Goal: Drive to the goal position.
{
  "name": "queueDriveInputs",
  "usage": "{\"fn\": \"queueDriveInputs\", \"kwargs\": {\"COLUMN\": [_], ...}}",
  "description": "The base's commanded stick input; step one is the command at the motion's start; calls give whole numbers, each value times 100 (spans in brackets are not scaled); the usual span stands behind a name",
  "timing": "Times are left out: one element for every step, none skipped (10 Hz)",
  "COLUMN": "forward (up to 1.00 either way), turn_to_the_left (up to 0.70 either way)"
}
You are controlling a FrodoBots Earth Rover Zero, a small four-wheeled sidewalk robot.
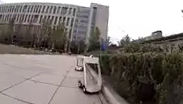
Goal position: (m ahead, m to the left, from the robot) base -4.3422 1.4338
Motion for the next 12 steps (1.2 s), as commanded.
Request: {"fn": "queueDriveInputs", "kwargs": {"forward": [6, 6, 6, 6, 6, 6, 6, 6, 6, 6, 6, 6], "turn_to_the_left": [0, 0, 0, 0, 0, 0, 0, 0, 0, 0, 0, 0]}}
